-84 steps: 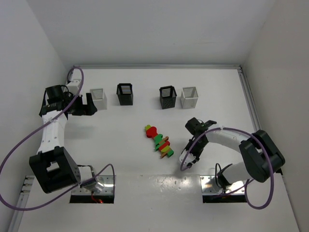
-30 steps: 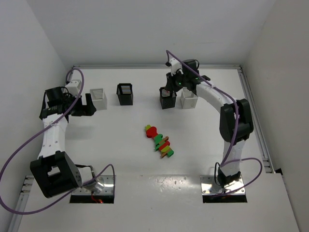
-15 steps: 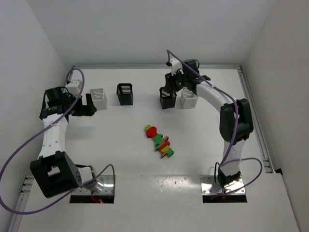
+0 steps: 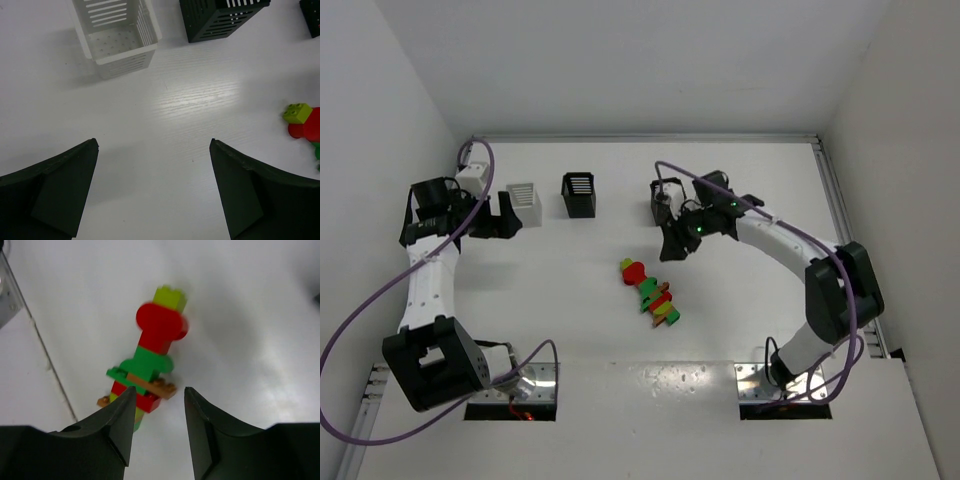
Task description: Sort the legos into containers by color
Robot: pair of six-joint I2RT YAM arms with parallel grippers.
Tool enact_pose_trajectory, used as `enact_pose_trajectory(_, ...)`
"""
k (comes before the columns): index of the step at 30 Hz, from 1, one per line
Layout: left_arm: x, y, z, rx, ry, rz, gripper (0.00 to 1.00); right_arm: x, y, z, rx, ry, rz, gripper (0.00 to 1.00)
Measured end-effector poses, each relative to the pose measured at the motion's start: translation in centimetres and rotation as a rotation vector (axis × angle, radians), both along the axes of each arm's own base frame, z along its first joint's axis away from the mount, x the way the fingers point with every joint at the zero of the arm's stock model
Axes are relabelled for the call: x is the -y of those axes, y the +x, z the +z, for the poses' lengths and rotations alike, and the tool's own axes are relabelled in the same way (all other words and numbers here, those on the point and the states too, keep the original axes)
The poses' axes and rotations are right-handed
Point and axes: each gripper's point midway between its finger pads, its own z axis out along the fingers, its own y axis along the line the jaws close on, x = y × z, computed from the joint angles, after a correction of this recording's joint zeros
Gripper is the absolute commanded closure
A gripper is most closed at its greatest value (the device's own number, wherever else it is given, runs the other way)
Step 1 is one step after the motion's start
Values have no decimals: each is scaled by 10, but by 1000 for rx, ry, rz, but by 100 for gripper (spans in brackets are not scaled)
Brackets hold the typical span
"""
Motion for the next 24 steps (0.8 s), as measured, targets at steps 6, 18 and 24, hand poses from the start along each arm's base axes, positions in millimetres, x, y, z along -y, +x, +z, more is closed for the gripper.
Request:
enact_pose_trajectory(6, 3, 7, 18, 44, 2, -19, 0, -8, -45, -50, -164, -84, -14, 57)
enact_pose_trajectory(18, 4, 6, 23, 60, 11, -19, 0, -30, -38, -90, -159, -213, -148, 50)
enact_pose_trajectory(24, 4, 6, 23, 59, 12, -18, 0, -40, -31, -98, -130, -263, -168, 40)
